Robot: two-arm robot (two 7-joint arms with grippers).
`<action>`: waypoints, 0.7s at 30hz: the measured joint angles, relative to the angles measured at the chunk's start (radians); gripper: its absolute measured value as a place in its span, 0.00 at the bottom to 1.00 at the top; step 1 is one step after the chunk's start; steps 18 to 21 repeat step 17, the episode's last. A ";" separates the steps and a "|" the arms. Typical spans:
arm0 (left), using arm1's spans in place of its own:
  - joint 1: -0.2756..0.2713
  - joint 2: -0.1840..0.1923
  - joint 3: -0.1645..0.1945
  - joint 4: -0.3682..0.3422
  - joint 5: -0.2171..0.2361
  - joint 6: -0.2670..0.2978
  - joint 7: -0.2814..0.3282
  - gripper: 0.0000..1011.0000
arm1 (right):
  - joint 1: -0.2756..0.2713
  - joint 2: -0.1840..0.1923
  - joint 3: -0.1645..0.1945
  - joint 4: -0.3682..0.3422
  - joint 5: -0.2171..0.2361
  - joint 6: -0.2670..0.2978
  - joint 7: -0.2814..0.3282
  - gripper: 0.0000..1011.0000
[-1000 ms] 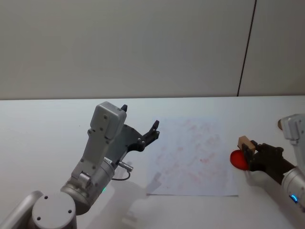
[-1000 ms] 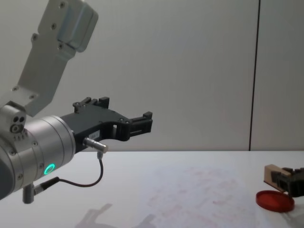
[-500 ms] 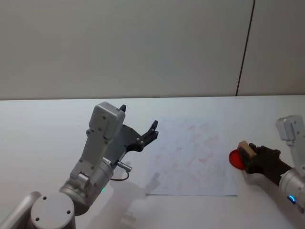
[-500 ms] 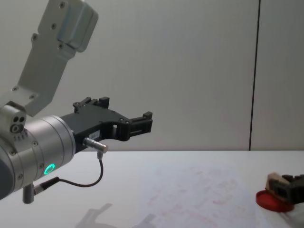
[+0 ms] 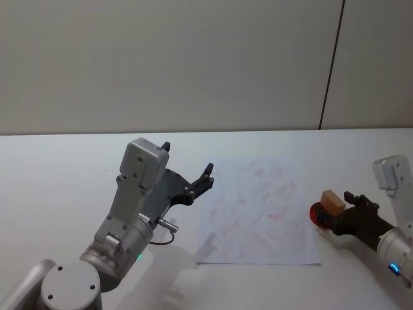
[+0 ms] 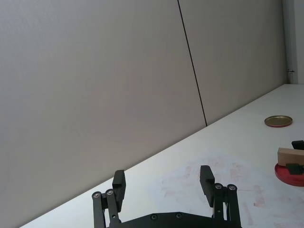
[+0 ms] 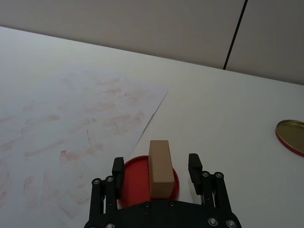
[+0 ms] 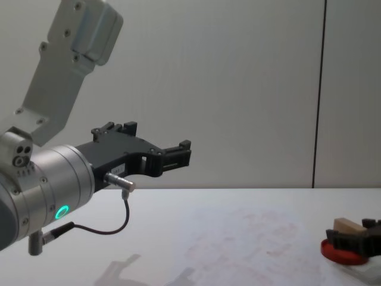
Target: Use the one hand to pick up the stamp and affix it onto the A4 paper.
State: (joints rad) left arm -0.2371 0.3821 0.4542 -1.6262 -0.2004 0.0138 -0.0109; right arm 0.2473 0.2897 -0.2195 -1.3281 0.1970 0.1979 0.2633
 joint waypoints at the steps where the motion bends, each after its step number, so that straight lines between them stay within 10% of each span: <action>1: 0.000 0.000 0.000 0.000 0.000 0.000 0.000 0.98 | 0.000 0.000 0.000 -0.001 0.001 -0.001 -0.001 0.78; 9: 0.000 0.000 0.000 0.000 0.000 0.000 0.000 0.98 | -0.008 0.004 0.005 -0.035 0.007 -0.037 -0.016 0.99; 21: 0.000 0.000 0.000 0.000 0.000 0.000 0.000 0.98 | -0.021 0.009 0.010 -0.084 0.009 -0.070 -0.040 0.99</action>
